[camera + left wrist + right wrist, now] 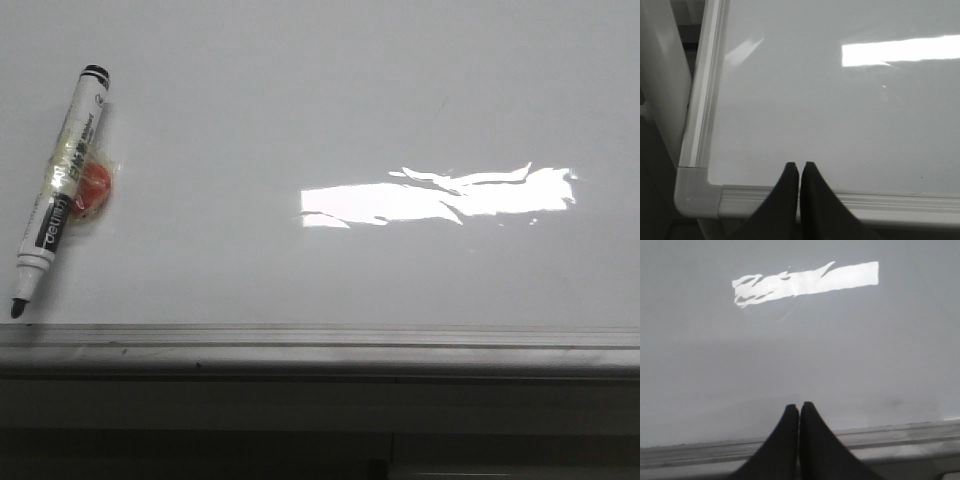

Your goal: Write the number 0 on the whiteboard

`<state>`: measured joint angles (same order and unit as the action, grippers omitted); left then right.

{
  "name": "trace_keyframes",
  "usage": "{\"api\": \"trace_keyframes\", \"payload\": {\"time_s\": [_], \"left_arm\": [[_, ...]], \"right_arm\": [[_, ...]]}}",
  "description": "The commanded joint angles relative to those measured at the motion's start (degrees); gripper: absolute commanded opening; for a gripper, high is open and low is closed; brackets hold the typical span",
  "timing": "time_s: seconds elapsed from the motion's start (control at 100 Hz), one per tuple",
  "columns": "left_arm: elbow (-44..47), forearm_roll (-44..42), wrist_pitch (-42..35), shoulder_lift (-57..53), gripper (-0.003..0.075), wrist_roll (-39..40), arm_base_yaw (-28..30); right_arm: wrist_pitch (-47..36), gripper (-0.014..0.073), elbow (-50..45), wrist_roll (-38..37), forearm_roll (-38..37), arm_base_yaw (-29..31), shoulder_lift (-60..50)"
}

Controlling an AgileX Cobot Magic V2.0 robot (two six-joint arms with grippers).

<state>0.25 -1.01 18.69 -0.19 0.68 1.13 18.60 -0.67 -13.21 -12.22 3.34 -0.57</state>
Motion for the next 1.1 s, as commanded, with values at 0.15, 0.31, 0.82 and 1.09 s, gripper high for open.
{"api": "trace_keyframes", "payload": {"time_s": [0.15, 0.31, 0.82, 1.09], "left_arm": [[1.8, 0.5, -3.2, -1.7, -0.002, 0.0, -0.2], [1.8, 0.5, -3.2, -1.7, -0.002, 0.0, -0.2], [1.8, -4.4, -6.0, -1.7, -0.002, -0.3, -0.2], [1.8, -13.2, -6.6, -1.7, -0.002, -1.3, -0.2]], "right_arm": [[-1.3, -0.005, -0.7, 0.2, -1.1, 0.3, -1.2], [-1.3, -0.005, -0.7, 0.2, -1.1, 0.3, -1.2], [-11.6, -0.005, -0.7, 0.2, -1.8, 0.3, -1.2], [-31.4, -0.005, -0.7, 0.2, -1.8, 0.3, -1.2]]}}
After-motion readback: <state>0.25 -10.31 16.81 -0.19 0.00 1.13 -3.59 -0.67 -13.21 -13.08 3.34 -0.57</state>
